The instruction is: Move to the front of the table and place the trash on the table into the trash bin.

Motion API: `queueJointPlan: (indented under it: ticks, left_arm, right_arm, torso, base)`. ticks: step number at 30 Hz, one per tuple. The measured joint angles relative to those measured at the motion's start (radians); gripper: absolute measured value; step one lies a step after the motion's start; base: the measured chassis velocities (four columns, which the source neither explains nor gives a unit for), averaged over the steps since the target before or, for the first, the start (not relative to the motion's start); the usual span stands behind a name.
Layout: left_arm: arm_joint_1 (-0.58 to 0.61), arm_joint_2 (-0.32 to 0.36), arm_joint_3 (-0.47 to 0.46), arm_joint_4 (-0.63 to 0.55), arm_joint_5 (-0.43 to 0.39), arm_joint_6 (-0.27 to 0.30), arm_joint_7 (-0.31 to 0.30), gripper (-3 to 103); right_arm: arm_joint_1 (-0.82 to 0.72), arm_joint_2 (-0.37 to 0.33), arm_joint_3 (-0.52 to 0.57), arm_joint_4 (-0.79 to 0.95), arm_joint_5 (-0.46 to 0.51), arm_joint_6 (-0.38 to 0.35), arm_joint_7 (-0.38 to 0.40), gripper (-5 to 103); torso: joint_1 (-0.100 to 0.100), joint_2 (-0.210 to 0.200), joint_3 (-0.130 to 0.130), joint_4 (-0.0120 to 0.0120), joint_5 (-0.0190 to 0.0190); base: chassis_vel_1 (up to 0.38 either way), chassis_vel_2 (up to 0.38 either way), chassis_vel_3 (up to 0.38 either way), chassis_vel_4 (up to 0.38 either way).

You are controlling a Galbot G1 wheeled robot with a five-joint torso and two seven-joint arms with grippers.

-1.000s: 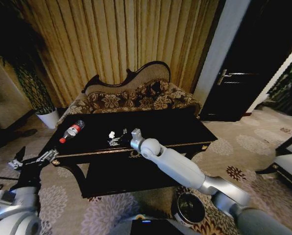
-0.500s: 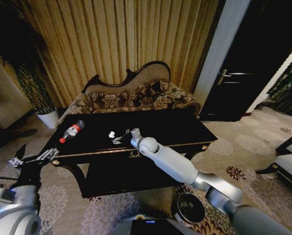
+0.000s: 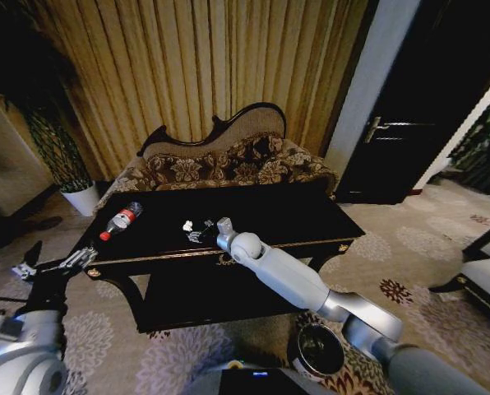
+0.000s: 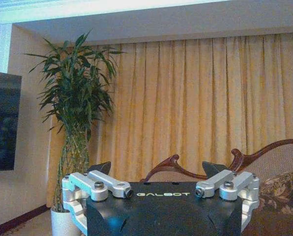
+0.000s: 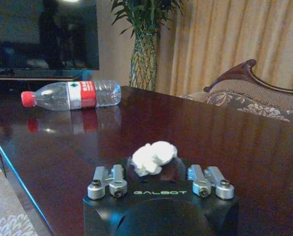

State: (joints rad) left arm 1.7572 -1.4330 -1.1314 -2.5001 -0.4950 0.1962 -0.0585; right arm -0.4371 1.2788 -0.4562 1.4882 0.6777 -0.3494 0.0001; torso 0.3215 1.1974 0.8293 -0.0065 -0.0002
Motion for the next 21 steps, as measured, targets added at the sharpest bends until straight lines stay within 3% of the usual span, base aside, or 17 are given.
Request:
queueJointPlan:
  ticks: [1,4,5,8,9,14,21]
  left_arm:
    - [0.000,0.000,0.000,0.000,0.000,0.000,0.000,100]
    - [-0.006,0.010,0.000,0.000,-0.002,0.000,0.000,100]
    - [-0.006,0.010,0.000,0.000,-0.002,0.000,0.000,100]
    - [-0.013,0.023,0.001,0.000,-0.004,0.000,0.000,100]
    - [-0.013,0.023,0.001,0.000,-0.004,0.000,0.000,100]
    - [-0.017,0.020,0.007,0.004,-0.004,0.000,0.000,100]
    - [-0.017,0.023,0.006,0.004,-0.004,0.000,0.000,100]
  right_arm:
    - [0.000,0.000,0.000,0.000,0.000,0.000,0.000,55]
    - [-0.009,-0.007,0.007,0.005,-0.004,0.004,0.000,38]
    - [-0.009,-0.007,0.007,0.005,-0.004,0.004,0.000,38]
    - [-0.021,-0.012,0.017,0.010,-0.006,0.006,0.000,22]
    - [-0.021,-0.012,0.017,0.010,-0.006,0.006,0.000,22]
    - [-0.032,-0.025,0.029,0.027,-0.007,0.007,0.000,3]
    - [-0.049,-0.029,0.057,0.056,-0.004,0.007,0.000,0]
  torso:
    - [0.000,0.000,0.000,0.0000,0.0000]
    - [0.000,0.000,0.000,-0.0001,0.0001]
    - [0.000,0.000,0.000,-0.0001,0.0001]
    - [0.000,0.000,0.000,-0.0001,0.0000]
    - [0.000,0.000,0.000,-0.0001,0.0000]
    - [0.000,0.000,0.000,-0.0001,0.0001]
    - [0.000,0.000,0.000,0.0000,0.0000]
  base:
    - [0.000,0.000,0.000,0.000]
    - [0.000,0.000,0.000,0.000]
    - [0.000,0.000,0.000,0.000]
    - [0.000,0.000,0.000,0.000]
    - [0.000,0.000,0.000,0.000]
    - [0.000,0.000,0.000,0.000]
    - [0.000,0.000,0.000,0.000]
